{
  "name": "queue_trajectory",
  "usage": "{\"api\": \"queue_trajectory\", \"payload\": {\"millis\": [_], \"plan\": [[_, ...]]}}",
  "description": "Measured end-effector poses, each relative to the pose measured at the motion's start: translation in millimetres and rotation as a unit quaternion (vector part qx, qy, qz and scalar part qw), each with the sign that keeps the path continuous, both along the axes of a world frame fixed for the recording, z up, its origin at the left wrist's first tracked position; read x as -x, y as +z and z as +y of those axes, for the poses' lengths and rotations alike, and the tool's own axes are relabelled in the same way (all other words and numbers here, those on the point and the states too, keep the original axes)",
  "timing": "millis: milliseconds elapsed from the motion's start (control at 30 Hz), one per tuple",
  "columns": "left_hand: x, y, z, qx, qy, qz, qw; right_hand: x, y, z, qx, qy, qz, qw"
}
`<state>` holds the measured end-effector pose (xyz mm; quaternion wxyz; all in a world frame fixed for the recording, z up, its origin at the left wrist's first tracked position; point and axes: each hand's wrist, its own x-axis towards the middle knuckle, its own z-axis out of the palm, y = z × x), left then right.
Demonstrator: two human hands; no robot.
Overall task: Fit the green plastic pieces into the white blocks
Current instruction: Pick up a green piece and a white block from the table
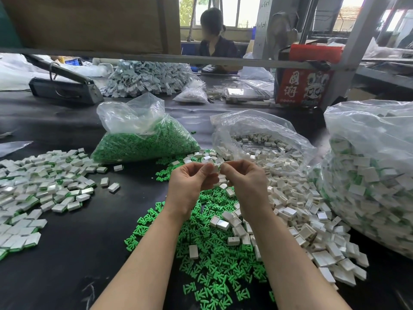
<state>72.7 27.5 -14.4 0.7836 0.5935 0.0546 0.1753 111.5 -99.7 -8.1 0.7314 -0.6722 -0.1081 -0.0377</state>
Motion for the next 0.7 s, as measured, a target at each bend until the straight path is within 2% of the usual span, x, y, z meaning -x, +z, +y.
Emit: {"api": "queue_trajectory", "payload": {"millis": [400,600,700], "plan": [[2.8,6.6,10.1,-0.02,-0.05,0.021,0.998,-3.3,-3.2,0.1,0.01,-0.009,-0.002,1.0],[2.3,4.1,12.4,-0.02,-0.04,0.025,0.999,-1.2,-0.5,-1.0,0.019,0.036,-0.02,0.999],[1.5,2.7,11.3,-0.022,-0.043,0.027,0.998,-0.3,-0.5,-1.4,0.093,0.041,-0.042,0.994]]}}
